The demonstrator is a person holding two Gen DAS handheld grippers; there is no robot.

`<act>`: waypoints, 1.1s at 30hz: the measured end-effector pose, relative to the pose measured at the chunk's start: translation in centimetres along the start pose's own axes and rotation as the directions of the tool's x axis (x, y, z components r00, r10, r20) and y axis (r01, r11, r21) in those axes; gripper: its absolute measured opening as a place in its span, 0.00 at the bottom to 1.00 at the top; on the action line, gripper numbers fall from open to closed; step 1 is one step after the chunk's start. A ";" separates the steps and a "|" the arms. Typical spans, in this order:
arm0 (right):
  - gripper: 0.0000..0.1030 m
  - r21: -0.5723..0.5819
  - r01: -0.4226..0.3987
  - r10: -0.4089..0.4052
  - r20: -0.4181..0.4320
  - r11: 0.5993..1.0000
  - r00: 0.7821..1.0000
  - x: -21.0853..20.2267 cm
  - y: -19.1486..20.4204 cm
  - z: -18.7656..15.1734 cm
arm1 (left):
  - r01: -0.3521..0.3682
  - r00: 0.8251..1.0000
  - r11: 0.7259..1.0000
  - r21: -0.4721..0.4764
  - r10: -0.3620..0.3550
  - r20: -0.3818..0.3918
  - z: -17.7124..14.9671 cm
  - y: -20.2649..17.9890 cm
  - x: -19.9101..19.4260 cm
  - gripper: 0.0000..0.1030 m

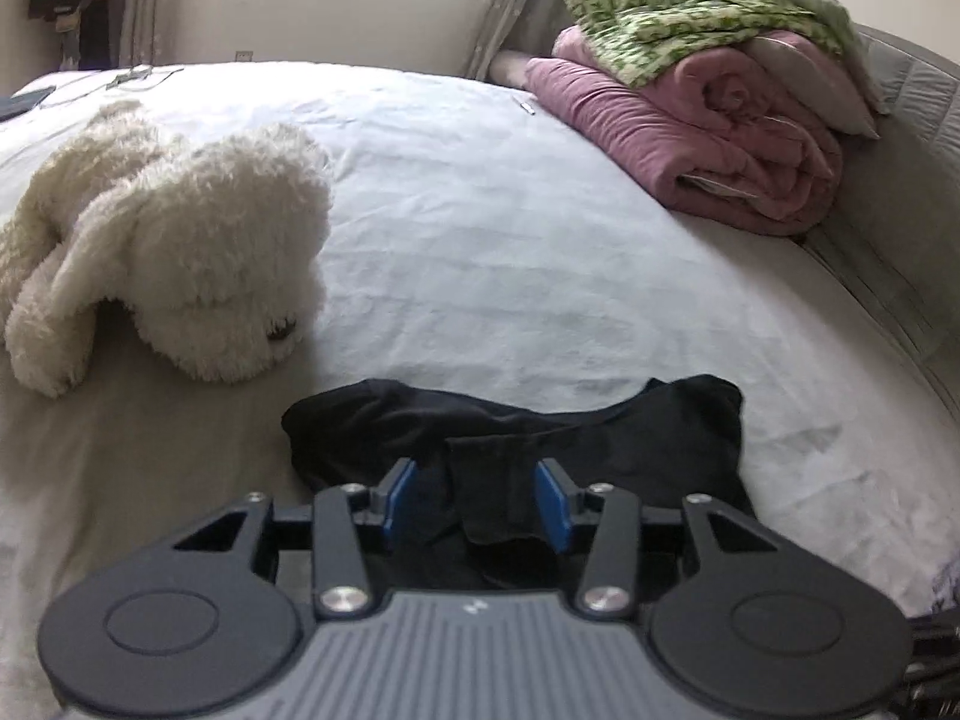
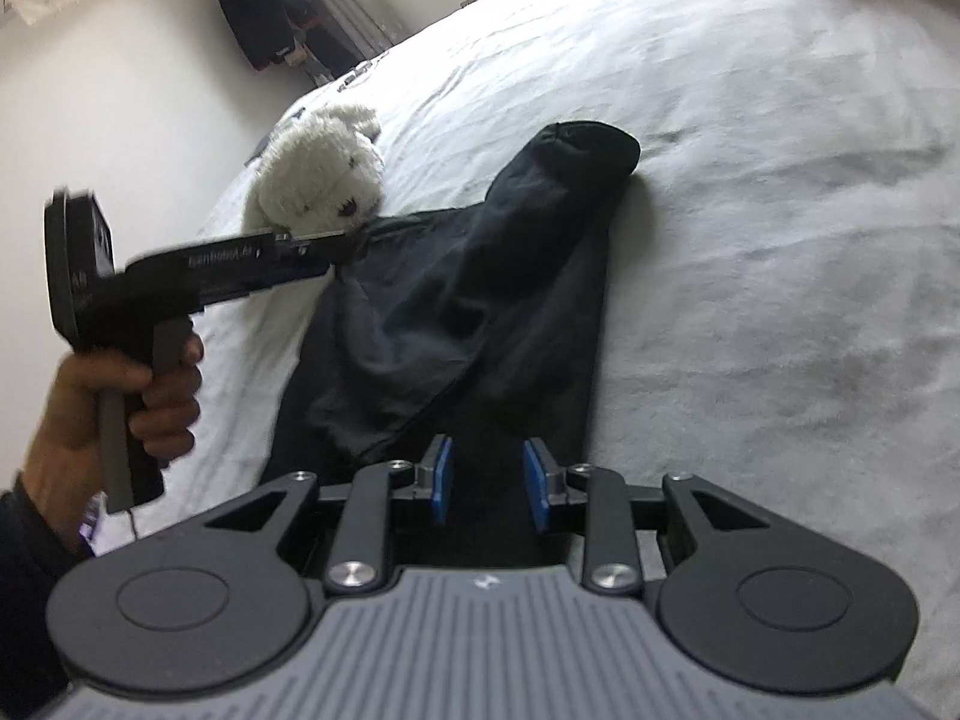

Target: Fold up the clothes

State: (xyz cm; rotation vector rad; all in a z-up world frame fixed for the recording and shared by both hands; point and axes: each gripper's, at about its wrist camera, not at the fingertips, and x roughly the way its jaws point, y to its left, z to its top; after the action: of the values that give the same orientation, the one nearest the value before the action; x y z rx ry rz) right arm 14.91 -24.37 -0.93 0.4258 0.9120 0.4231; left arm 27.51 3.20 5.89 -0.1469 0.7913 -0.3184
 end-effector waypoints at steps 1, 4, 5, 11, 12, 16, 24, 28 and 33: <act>0.30 -0.008 0.005 -0.005 0.002 1.000 1.000 0.2 0.0 0.0 | -0.004 1.000 1.000 -0.001 0.004 -0.004 0.1 0.1 0.4 0.44; 0.30 -0.029 0.019 -0.019 0.011 0.999 1.000 0.8 0.0 -0.2 | -0.026 1.000 1.000 -0.002 0.026 -0.012 0.2 0.4 1.3 0.44; 0.30 -0.032 0.022 -0.022 0.019 0.999 1.000 0.9 0.0 -0.1 | -0.033 0.999 0.999 -0.003 0.033 -0.016 0.3 0.4 1.6 0.45; 0.29 -0.048 0.052 -0.048 0.073 0.997 0.996 1.0 -0.1 -0.1 | -0.030 0.999 0.998 0.052 0.029 0.014 0.2 -0.3 2.2 0.42; 0.29 -0.060 0.055 -0.050 0.080 0.997 0.996 1.1 -0.1 -0.1 | -0.028 0.999 0.997 0.066 0.027 0.017 0.2 -0.5 2.3 0.40; 0.28 -0.093 0.084 -0.077 0.074 0.992 0.994 2.2 0.2 -0.1 | -0.027 0.999 0.993 0.111 0.025 0.023 0.2 -0.9 2.8 0.38; 0.27 -0.156 0.153 -0.141 0.083 0.976 0.987 2.8 1.0 -0.7 | -0.027 1.000 0.995 0.099 0.026 0.011 -0.1 -0.5 3.4 0.03; 0.26 -0.160 0.150 -0.135 0.099 0.976 0.986 2.8 0.9 -0.9 | -0.040 0.997 0.993 0.115 0.032 0.069 -0.2 -0.8 1.9 0.03; 0.27 -0.149 0.136 -0.121 0.108 0.979 0.987 2.7 0.6 -0.9 | -0.013 0.988 0.999 0.052 0.005 0.154 0.0 -0.7 -1.1 0.03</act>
State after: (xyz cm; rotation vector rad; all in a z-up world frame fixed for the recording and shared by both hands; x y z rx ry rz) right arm 15.57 -22.28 -2.88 0.2403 0.7995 0.3492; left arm 26.62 2.95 6.83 -0.1162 0.6303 -0.3153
